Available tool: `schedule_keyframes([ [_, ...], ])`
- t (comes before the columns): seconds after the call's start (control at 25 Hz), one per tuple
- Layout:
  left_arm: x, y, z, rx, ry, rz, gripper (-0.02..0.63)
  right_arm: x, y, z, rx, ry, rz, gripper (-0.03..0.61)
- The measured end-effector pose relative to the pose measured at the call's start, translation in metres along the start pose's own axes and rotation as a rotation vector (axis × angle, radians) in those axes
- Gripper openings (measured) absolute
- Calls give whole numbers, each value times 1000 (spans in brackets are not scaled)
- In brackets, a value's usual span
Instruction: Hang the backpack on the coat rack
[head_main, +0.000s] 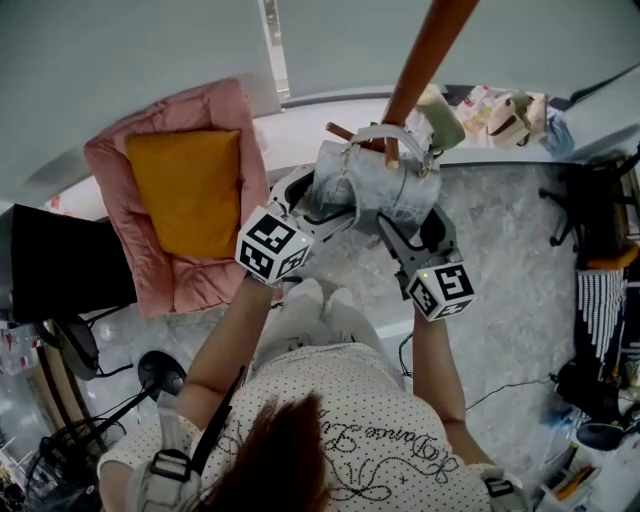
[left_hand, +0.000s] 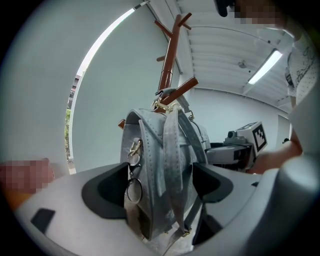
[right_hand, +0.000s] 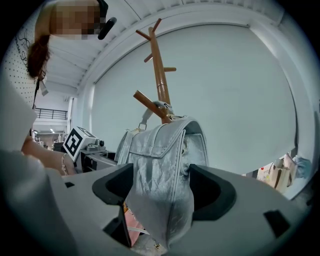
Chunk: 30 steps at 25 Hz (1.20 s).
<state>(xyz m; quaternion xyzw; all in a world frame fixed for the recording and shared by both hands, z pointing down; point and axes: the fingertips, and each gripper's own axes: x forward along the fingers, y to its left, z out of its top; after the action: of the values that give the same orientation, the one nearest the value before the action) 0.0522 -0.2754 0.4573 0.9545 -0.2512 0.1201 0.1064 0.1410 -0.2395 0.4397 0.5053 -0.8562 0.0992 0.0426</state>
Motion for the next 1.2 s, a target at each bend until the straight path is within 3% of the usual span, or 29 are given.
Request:
schedule_keyframes([
  [1.2,-43,4,67,39,-162,34,388,-15,-9,58,-57,-119,-27,364],
])
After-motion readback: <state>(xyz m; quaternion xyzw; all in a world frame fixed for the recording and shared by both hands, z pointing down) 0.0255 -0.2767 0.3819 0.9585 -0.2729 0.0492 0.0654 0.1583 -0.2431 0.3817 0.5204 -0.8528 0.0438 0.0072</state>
